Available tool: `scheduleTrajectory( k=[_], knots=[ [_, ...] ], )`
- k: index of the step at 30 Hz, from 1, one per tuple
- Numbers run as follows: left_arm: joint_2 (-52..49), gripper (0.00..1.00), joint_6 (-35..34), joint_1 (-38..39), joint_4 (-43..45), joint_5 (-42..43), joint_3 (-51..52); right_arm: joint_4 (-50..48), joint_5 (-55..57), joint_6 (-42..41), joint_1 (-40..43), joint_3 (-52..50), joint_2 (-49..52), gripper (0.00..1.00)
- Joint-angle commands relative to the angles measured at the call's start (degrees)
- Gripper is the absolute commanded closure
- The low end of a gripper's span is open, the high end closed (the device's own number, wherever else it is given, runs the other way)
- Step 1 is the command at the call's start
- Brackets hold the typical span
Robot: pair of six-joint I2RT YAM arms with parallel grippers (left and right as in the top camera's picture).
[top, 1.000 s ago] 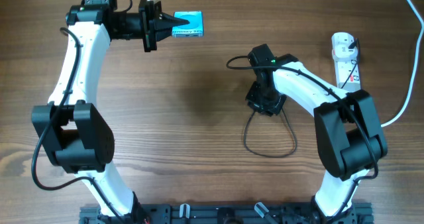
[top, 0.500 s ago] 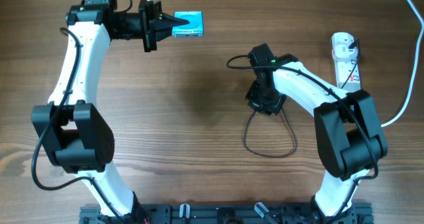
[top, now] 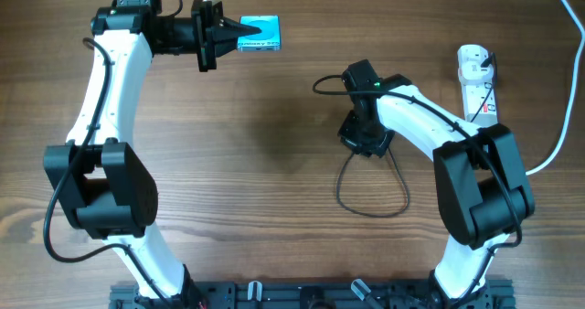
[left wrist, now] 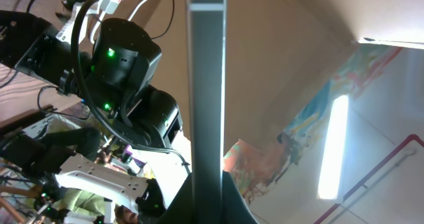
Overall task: Plug charger to phone and switch on socket
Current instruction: 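Lower the right gripper and close on the USB-C connector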
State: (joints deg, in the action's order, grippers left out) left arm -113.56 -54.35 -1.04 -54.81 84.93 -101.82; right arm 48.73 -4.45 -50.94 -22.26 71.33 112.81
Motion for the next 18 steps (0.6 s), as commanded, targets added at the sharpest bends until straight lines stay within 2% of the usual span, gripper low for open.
scheduleTrajectory(
  k=[1, 18],
  knots=[
    [1.38, 0.96, -0.07, -0.15, 0.17, 1.60, -0.20, -1.18, 0.04, -0.26, -0.39, -1.84, 2.12, 0.85],
    [1.38, 0.96, -0.07, -0.15, 0.17, 1.60, -0.20, -1.38, -1.01, -0.24, -0.39, -1.81, 2.12, 0.87]
  ],
)
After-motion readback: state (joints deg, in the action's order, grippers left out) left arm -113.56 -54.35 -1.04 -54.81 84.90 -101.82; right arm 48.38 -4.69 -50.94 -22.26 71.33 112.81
